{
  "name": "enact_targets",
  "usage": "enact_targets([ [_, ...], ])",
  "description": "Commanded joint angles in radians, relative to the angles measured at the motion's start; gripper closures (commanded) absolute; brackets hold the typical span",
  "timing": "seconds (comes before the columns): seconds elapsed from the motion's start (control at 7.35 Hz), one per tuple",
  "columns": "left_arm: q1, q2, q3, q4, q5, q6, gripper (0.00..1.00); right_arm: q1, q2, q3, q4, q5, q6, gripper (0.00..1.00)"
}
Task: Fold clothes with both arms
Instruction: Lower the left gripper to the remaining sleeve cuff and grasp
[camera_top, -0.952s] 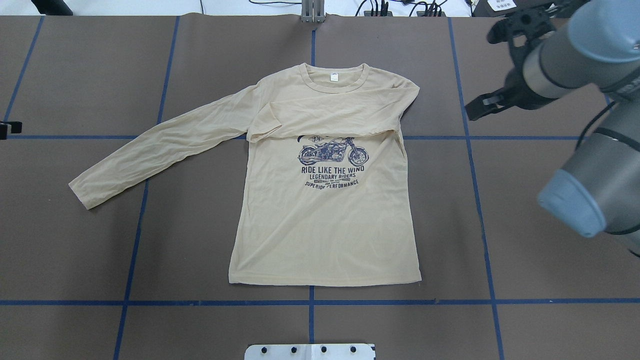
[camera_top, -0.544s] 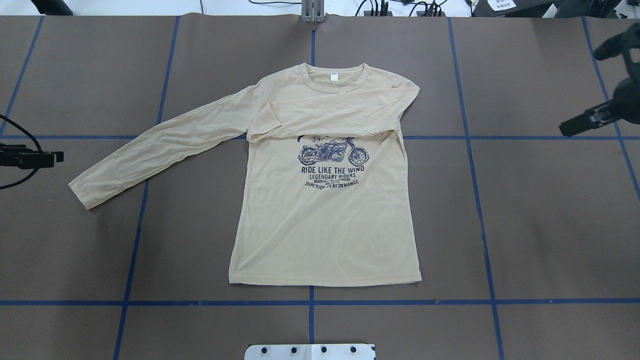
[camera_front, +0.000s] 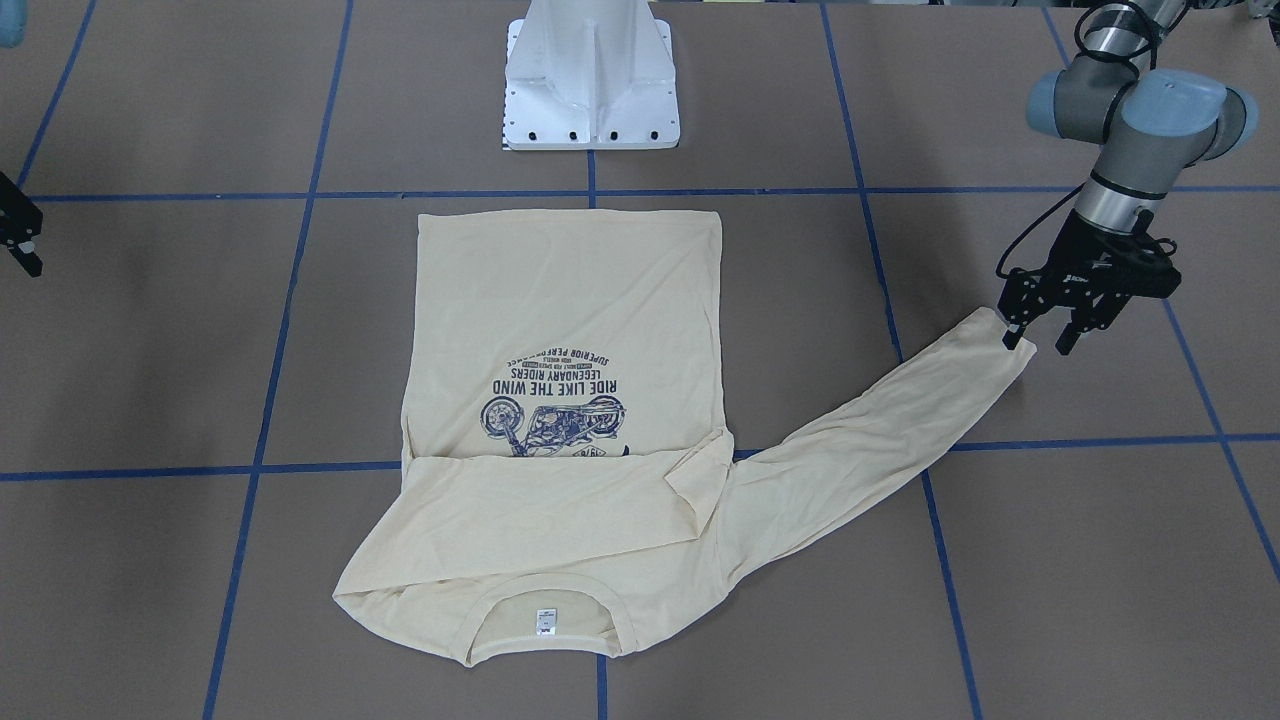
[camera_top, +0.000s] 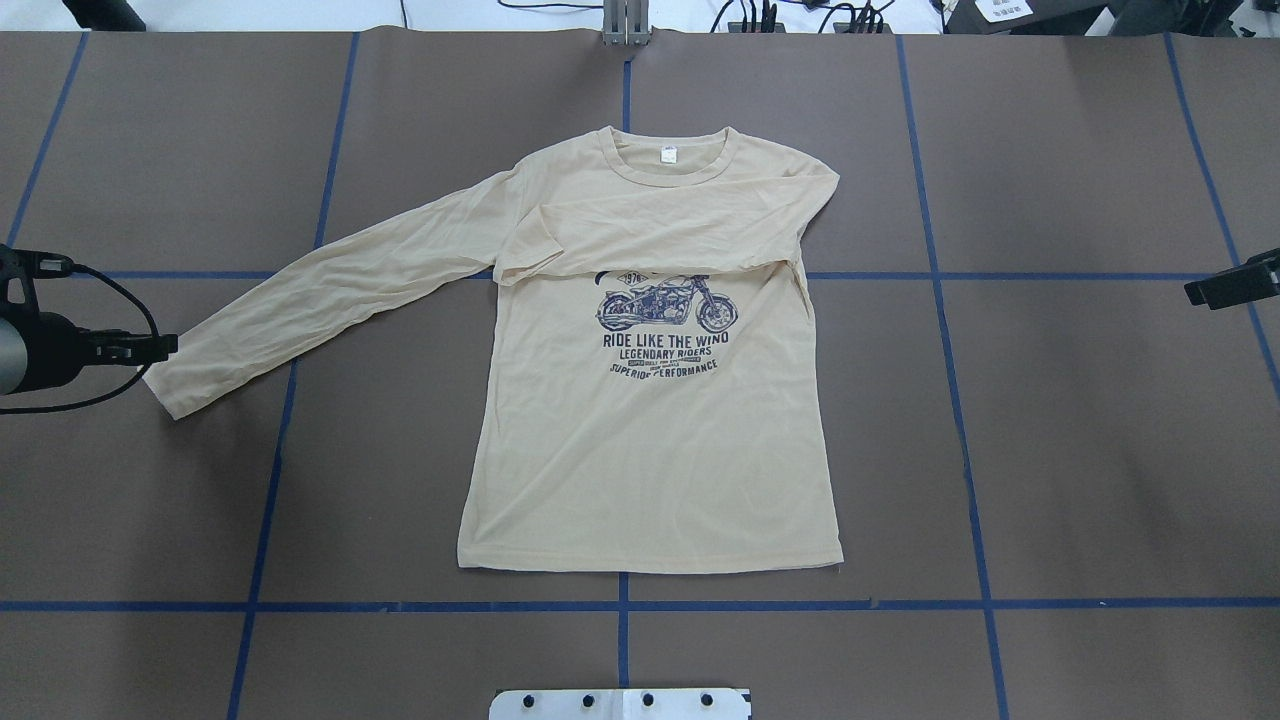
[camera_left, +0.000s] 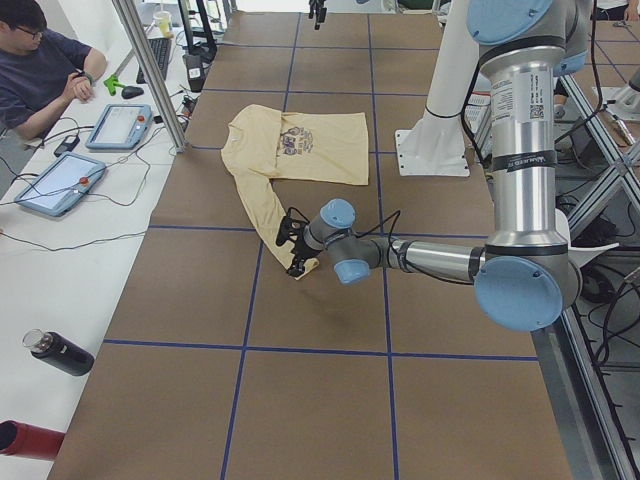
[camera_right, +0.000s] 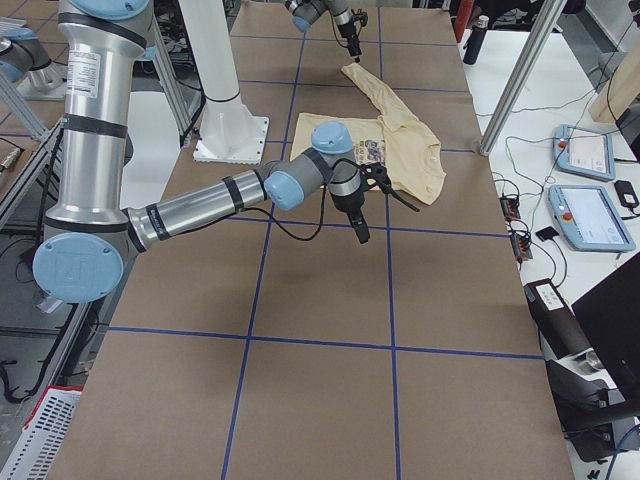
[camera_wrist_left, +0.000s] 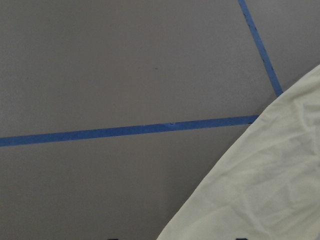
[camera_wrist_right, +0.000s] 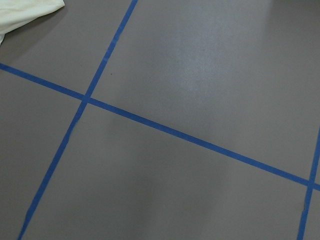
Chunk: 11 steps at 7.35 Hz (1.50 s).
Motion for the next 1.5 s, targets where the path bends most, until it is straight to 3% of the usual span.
enact_targets([
  [0.0, 0.004, -0.021, 0.041, -0.001, 0.004, -0.001, 0.34, 0.001, 0.005, -0.004, 0.003, 0.001, 0.002, 0.00],
  [1.36, 0.052, 0.011, 0.046, -0.047, 0.004, -0.001, 0.38, -0.001, 0.013, -0.006, 0.003, 0.003, 0.006, 0.00],
])
